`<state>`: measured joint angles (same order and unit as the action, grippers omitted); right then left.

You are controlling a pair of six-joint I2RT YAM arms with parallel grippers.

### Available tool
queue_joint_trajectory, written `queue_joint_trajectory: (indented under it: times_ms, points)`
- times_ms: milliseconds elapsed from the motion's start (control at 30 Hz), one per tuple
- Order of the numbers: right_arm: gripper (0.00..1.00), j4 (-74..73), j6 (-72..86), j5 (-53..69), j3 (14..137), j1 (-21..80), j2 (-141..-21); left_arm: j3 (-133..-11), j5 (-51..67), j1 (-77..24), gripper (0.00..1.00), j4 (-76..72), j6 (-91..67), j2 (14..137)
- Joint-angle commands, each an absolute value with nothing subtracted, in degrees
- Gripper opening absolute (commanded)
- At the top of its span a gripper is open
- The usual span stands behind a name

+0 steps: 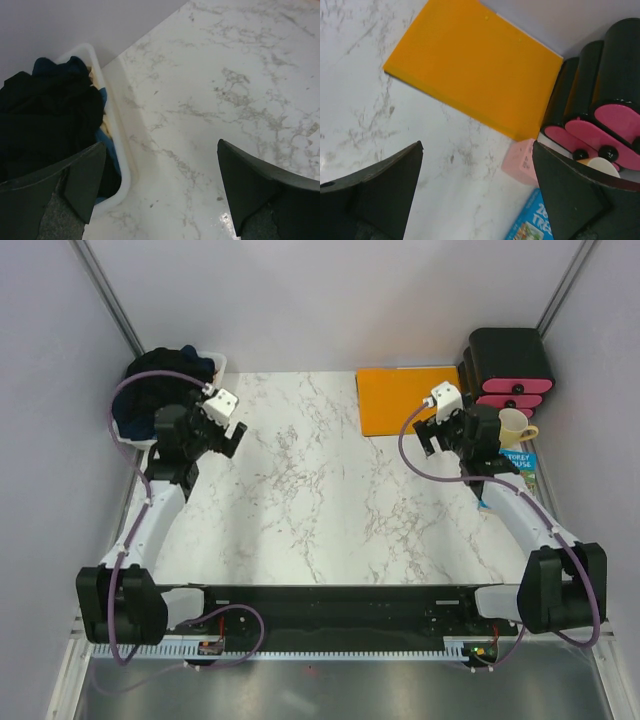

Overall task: Fold and stack the t-shirts
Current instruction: Grab the tshirt from the pile

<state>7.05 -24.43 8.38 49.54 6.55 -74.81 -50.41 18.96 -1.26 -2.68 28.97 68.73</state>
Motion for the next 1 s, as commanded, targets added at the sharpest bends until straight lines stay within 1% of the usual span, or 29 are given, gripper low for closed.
queue_joint_trajectory:
  times_ms: [0,33,67,133,200,267,333,467,600,667,700,767,867,967]
  points:
    - [0.98,-24.1,-35.8,11.4,62.9,6.5,-76.4,-62.2,4.2,-1.1,1.00,18.3,37.8,76.5]
    - [0.98,-28.5,-35.9,11.9,70.2,6.6,-77.9,-63.5,-4.0,-1.1,0.99,18.3,36.8,77.9]
    - [0.98,-35.8,-35.9,11.8,73.5,6.6,-79.4,-64.9,-7.0,-0.3,0.99,18.3,36.8,81.4]
    - [0.98,-41.4,-35.9,11.7,81.0,6.6,-83.4,-69.2,-10.6,2.0,0.99,18.5,35.9,84.0]
    - [0.98,-45.5,-36.5,12.7,83.7,6.6,-85.8,-74.1,-8.8,4.7,0.99,20.1,34.9,87.5]
    - [0.98,-45.4,-37.8,14.1,83.8,6.6,-86.2,-77.4,-10.0,5.4,0.98,20.5,35.7,90.9]
    - [0.98,-44.4,-38.2,14.8,83.8,6.6,-86.4,-83.3,-14.2,5.5,0.98,20.9,36.9,96.6]
    - [0.98,-42.6,-39.2,15.4,84.5,6.7,-88.0,-94.5,-14.4,7.0,0.95,22.8,38.9,103.3]
    - [0.98,-41.2,-39.5,14.9,84.6,6.6,-88.7,-100.5,-10.4,7.0,0.86,25.7,40.3,107.4]
    - [0.98,-40.6,-39.5,14.8,84.4,6.7,-88.5,-103.1,-9.6,7.0,0.78,28.6,39.8,109.4]
    - [0.98,-40.3,-39.6,14.8,84.1,6.6,-88.5,-103.6,-8.3,6.9,0.77,29.8,39.8,109.9]
    - [0.98,-40.3,-40.0,14.8,83.7,6.7,-88.2,-104.1,-7.4,7.1,0.78,32.2,39.4,111.0]
    - [0.98,-39.9,-40.3,14.8,83.0,6.7,-87.9,-104.3,-5.8,7.0,0.86,34.8,39.0,111.4]
    - [0.98,-39.8,-40.3,14.8,82.7,6.7,-88.2,-104.4,-2.8,6.9,0.88,36.7,38.8,111.0]
